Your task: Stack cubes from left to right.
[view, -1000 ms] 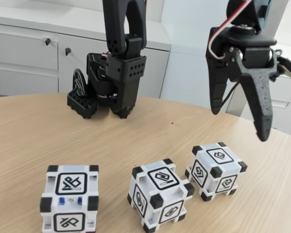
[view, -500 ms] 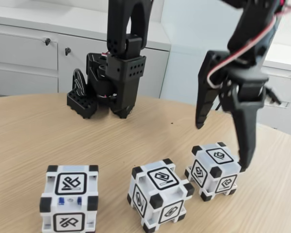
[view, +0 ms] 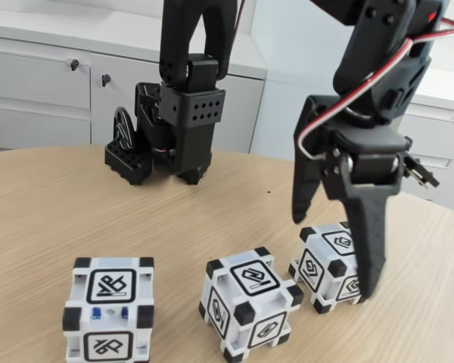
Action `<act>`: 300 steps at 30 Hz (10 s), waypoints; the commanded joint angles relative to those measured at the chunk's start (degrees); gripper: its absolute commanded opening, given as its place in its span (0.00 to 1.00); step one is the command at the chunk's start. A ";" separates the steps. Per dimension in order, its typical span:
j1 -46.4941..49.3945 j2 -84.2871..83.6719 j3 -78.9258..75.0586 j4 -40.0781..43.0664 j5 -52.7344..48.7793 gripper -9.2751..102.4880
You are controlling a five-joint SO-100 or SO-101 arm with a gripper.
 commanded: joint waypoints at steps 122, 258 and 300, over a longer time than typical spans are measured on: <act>46.49 31.11 7.91 -2.11 -22.32 0.28; 45.70 28.65 3.87 4.04 -30.32 0.49; 24.17 12.22 3.96 -2.11 -33.66 0.51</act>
